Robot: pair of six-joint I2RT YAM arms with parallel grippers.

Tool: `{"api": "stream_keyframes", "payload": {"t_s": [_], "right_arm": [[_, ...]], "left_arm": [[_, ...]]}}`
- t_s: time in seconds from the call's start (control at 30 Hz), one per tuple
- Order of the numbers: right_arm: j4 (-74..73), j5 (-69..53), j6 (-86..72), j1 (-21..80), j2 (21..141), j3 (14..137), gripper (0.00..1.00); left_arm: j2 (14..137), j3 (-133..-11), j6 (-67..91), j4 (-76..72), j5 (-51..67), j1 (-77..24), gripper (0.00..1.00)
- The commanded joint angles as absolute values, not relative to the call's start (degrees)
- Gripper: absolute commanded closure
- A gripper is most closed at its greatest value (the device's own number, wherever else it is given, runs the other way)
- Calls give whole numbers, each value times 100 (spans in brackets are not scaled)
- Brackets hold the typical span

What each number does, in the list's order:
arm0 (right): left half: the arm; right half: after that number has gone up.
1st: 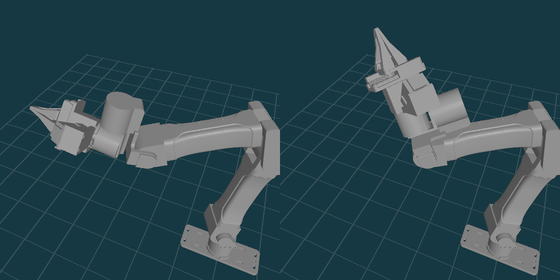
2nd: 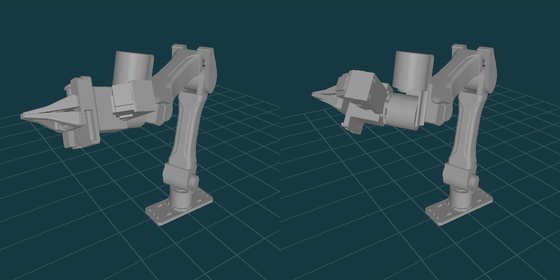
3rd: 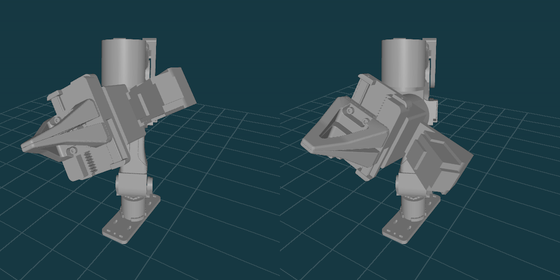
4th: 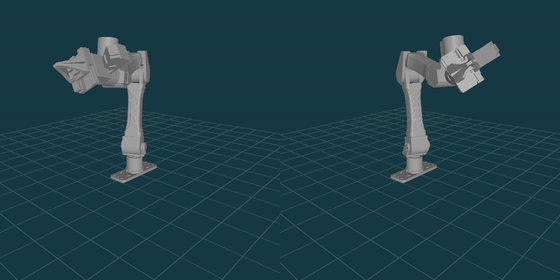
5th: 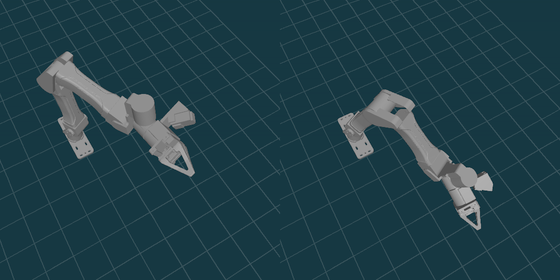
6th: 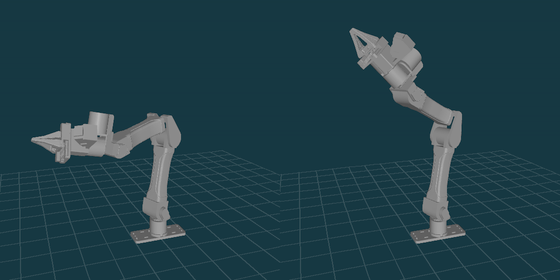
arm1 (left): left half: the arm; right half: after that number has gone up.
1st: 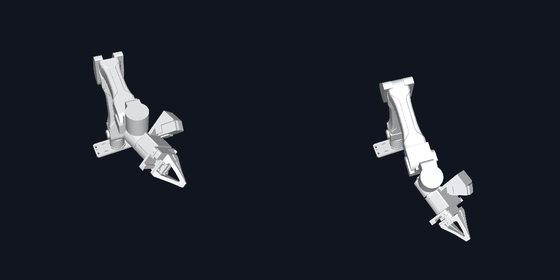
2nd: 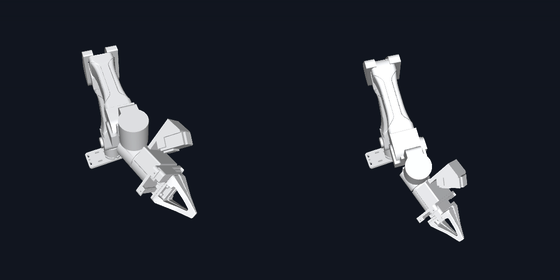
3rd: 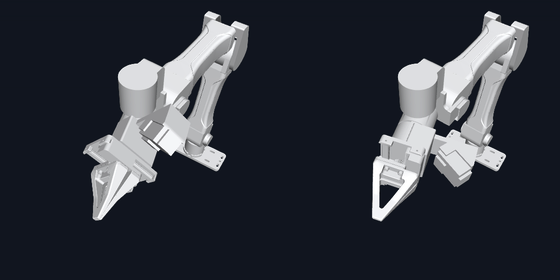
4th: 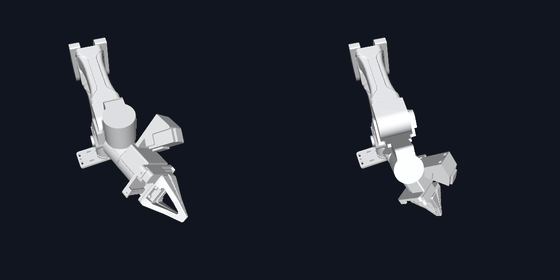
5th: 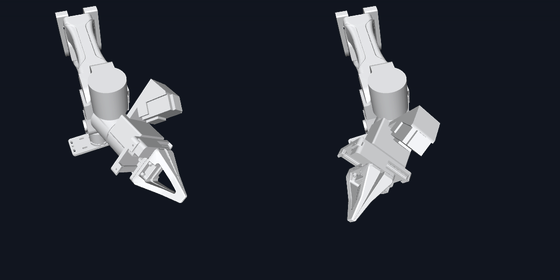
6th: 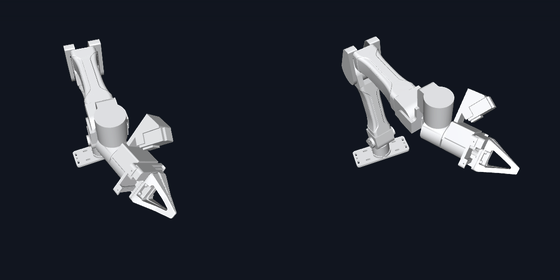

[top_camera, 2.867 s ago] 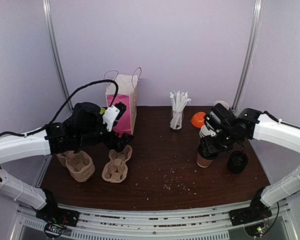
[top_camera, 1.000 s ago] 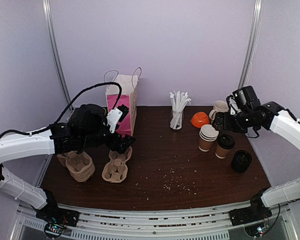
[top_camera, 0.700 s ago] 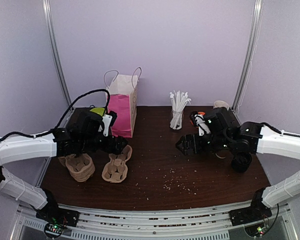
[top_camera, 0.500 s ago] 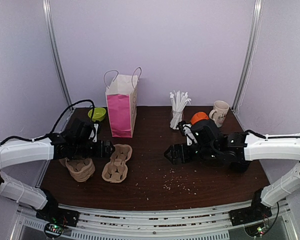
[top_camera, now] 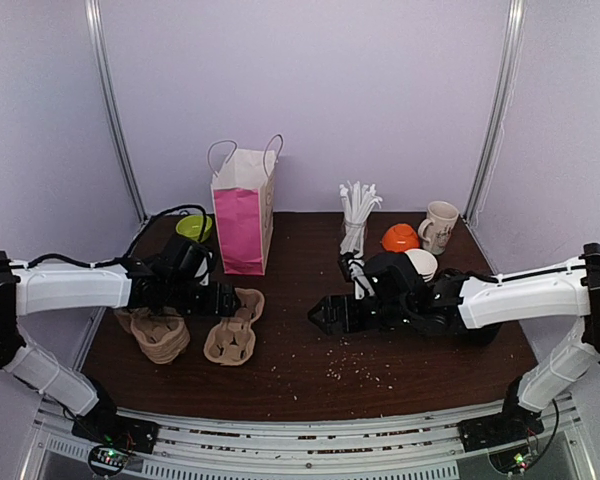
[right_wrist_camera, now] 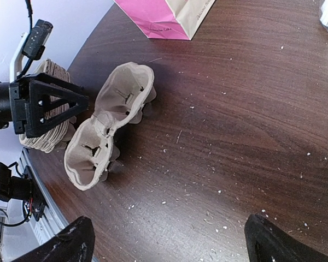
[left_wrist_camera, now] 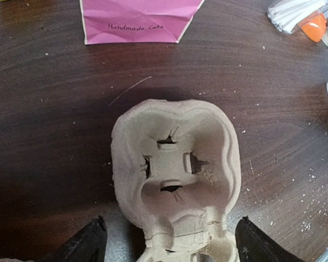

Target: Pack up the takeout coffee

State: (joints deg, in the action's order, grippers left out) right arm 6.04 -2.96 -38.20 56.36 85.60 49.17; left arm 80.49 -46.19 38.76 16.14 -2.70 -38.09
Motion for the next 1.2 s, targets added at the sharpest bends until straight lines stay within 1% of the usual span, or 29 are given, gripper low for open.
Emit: {"api": "stream_keyframes", "payload": {"t_s": [0.0,0.17,0.23,0.43,0.5,0.57,0.67,0.7,0.73,0.77,0.83,0.87,0.9,0.93,0.97,1.07,1.17], "right_arm": [[749,-346,-3947,5698,8381,4804,2],[641,-210,-3952,5695,8117,4713,2],[604,-166,-3954,5695,8020,4682,2],[386,35,-3897,5701,7774,4612,2],[284,133,-3886,5696,7664,4571,2],[213,247,-3868,5696,7530,4508,2],[95,390,-3857,5687,7320,4394,2],[50,421,-3851,5693,7274,4374,2],[7,449,-3850,5691,7238,4363,2],[-53,476,-3838,5691,7208,4372,2],[-138,498,-3816,5687,7139,4384,1],[-174,519,-3796,5692,7100,4403,1],[-216,541,-3778,5688,7061,4412,1],[-238,554,-3749,5689,7017,4423,1],[-264,568,-3724,5689,6983,4437,1],[-283,602,-3661,5691,6935,4428,0],[-287,641,-3641,5691,6964,4434,0]], "left_arm": [[8496,-4795,3921,1420,-4,-3806,19],[8951,-4760,3953,1174,434,-3832,25],[8994,-4763,3969,1108,500,-3871,29],[9233,-4973,3983,947,692,-4249,48],[9378,-5090,4044,864,726,-4484,52],[9567,-5239,4112,788,753,-4696,55],[9915,-5552,4177,731,790,-4974,55],[9989,-5643,4187,734,798,-5042,53],[10022,-5704,4188,742,785,-5086,48],[10002,-5738,4200,778,752,-5106,36],[9834,-5749,4219,948,548,-5110,18],[9672,-5731,4213,1063,406,-5107,10],[9480,-5700,4196,1177,244,-5106,5],[9272,-5649,4165,1294,82,-5106,2],[9055,-5592,4152,1433,-74,-5108,2],[8441,-5438,4214,1892,-676,-5106,2],[8004,-5090,4415,2041,-997,-5098,2]]}}
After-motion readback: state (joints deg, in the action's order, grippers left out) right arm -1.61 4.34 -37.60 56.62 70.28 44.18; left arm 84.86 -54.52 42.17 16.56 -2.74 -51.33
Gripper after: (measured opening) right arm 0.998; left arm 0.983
